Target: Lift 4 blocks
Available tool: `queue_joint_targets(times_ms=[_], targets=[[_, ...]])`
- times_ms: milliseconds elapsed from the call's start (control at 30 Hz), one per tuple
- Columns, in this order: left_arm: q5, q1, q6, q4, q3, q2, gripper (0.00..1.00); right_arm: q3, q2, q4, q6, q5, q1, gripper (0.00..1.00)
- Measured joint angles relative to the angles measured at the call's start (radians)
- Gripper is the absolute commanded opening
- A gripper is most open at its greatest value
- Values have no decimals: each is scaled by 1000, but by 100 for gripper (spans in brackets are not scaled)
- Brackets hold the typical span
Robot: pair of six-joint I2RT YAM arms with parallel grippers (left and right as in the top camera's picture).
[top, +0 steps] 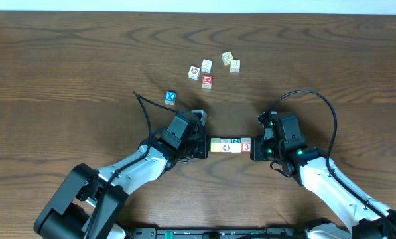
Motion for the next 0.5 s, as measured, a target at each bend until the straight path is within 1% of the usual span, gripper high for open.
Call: queue_joint_targets(times_ms=[500], targets=[[4, 0, 3, -11, 0, 0, 7, 5, 0, -24, -13, -10, 0, 1]])
